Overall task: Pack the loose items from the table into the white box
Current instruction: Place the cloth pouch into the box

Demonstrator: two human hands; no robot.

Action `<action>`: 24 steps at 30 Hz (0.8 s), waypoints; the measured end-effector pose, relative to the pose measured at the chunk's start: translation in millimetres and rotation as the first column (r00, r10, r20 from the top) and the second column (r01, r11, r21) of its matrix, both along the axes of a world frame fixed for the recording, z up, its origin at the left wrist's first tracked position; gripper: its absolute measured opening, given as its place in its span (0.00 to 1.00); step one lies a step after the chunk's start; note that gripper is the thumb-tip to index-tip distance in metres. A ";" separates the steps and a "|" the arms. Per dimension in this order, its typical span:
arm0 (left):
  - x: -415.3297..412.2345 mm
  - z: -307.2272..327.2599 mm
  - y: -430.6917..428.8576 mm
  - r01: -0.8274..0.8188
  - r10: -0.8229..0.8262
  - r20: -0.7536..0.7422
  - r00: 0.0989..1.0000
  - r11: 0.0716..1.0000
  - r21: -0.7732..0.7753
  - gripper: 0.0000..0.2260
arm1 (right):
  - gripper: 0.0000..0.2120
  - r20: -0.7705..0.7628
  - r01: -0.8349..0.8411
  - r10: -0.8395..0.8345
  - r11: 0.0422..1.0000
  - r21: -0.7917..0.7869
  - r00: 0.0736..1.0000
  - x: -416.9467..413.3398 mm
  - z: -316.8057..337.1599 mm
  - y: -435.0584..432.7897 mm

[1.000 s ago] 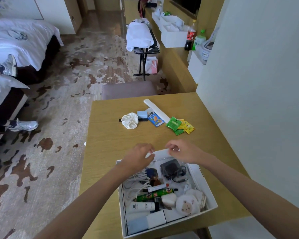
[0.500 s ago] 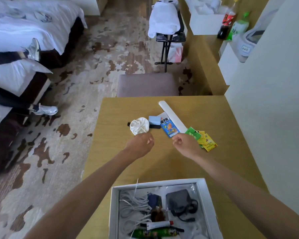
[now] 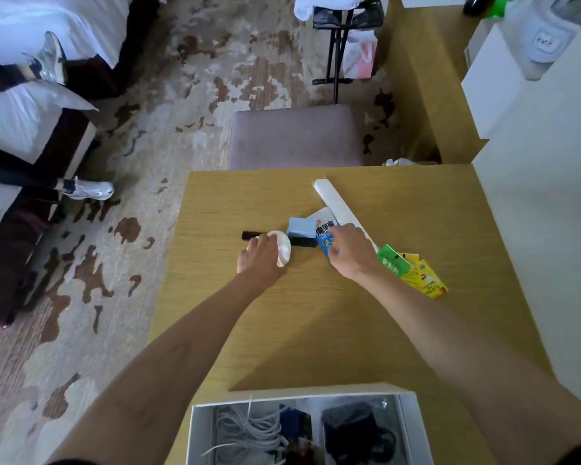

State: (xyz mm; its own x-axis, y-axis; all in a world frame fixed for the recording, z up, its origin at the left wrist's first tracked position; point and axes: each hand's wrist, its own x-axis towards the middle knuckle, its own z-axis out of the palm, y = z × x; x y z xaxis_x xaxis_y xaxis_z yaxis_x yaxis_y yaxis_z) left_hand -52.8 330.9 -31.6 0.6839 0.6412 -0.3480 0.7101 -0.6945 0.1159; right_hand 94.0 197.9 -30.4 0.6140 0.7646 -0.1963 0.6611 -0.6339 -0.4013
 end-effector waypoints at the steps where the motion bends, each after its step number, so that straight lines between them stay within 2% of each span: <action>1: -1.1 -4.6 -1.3 0.000 0.000 0.009 1.000 1.000 0.012 0.30 | 0.19 0.003 -0.010 0.010 1.000 0.023 1.000 0.0 -0.4 9.2; 4: -7.6 -12.3 -5.8 -0.006 0.003 0.118 0.993 1.000 0.028 0.22 | 0.18 0.060 -0.075 0.070 0.994 0.075 0.996 -0.6 -3.5 32.7; 8: -20.7 -10.1 0.0 0.013 0.011 0.309 0.951 0.997 -0.077 0.14 | 0.21 0.106 -0.144 0.140 0.989 0.030 0.984 -3.0 -12.1 55.4; 9: -23.4 -7.7 1.8 0.000 0.046 0.369 0.928 0.992 -0.123 0.13 | 0.19 0.125 -0.150 0.148 0.989 0.013 0.981 -3.4 -14.3 60.3; 11: -28.9 0.9 5.0 -0.107 0.231 0.470 0.852 0.955 -0.275 0.12 | 0.16 0.154 -0.147 0.150 0.989 -0.027 0.977 -3.5 -17.4 68.9; 13: -34.8 12.8 7.7 -0.250 0.486 0.463 0.741 0.840 -0.481 0.10 | 0.16 0.154 -0.142 0.147 0.989 -0.047 0.977 -2.4 -19.9 73.7; 15: -42.4 23.9 10.3 -0.329 0.681 0.381 0.626 0.673 -0.662 0.07 | 0.17 0.131 -0.155 0.162 0.986 -0.062 0.978 0.4 -20.1 75.2; 18: -53.6 39.4 7.5 -0.272 0.853 0.244 0.461 0.398 -0.876 0.06 | 0.15 0.032 -0.118 0.118 0.993 -0.010 0.992 1.2 -13.3 73.4; 19: -57.0 44.5 4.1 -0.231 0.881 0.214 0.422 0.333 -0.914 0.06 | 0.14 -0.048 -0.079 0.080 0.996 0.036 0.996 -1.3 -7.2 70.9; 21: -64.7 53.6 -3.9 -0.138 0.919 0.152 0.364 0.214 -0.967 0.09 | 0.15 -0.324 0.042 0.010 0.987 0.152 0.946 -10.5 10.3 60.0; 24: -79.4 66.4 -16.3 0.023 0.940 0.034 0.340 0.028 -0.999 0.16 | 0.12 -0.726 0.285 -0.021 0.927 0.243 0.687 -32.0 43.7 28.2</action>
